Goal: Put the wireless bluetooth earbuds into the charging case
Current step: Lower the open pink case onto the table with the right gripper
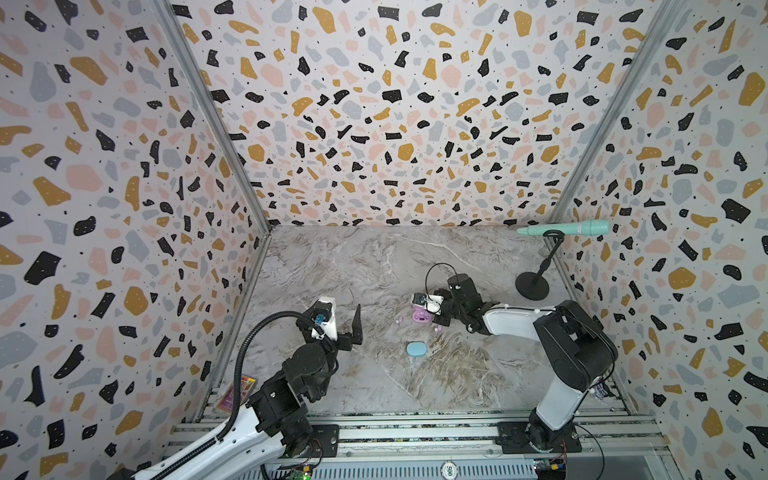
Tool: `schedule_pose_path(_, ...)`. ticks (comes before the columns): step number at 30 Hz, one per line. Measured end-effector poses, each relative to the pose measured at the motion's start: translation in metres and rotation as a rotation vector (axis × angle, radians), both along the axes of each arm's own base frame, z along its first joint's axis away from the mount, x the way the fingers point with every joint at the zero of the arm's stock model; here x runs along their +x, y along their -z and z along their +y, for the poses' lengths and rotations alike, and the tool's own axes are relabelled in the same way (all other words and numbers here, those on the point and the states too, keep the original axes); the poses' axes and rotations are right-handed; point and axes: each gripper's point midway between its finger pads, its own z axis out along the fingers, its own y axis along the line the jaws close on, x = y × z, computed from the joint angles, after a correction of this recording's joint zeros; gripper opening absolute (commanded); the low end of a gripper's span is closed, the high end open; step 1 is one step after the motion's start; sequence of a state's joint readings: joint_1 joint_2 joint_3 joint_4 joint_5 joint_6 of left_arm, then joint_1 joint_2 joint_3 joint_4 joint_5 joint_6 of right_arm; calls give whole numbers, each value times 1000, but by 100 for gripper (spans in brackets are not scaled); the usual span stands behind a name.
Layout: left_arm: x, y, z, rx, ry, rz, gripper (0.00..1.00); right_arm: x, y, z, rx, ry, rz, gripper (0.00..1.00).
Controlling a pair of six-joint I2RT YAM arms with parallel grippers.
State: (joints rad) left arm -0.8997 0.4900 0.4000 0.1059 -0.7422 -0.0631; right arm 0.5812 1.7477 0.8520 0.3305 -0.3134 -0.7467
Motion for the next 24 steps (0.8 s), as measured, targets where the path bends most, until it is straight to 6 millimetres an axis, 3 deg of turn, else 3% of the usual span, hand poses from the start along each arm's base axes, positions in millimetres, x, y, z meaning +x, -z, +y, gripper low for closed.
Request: schedule_pose_path(24,0,0,0,0,0,0,100,-6,24,4,-67,-13,13,1)
